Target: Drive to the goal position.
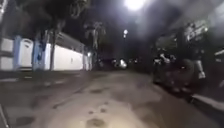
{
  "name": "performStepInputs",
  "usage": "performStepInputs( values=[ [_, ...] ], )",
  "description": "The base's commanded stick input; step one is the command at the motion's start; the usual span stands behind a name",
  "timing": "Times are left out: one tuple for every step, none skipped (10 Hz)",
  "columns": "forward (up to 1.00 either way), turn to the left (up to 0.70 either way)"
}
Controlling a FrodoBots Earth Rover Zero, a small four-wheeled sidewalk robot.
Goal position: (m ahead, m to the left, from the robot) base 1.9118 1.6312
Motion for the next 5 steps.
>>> performStepInputs(
  values=[
    [0.7, 0.0],
    [0.7, 0.0],
    [0.7, 0.0],
    [0.7, 0.0],
    [0.7, 0.0]
  ],
)
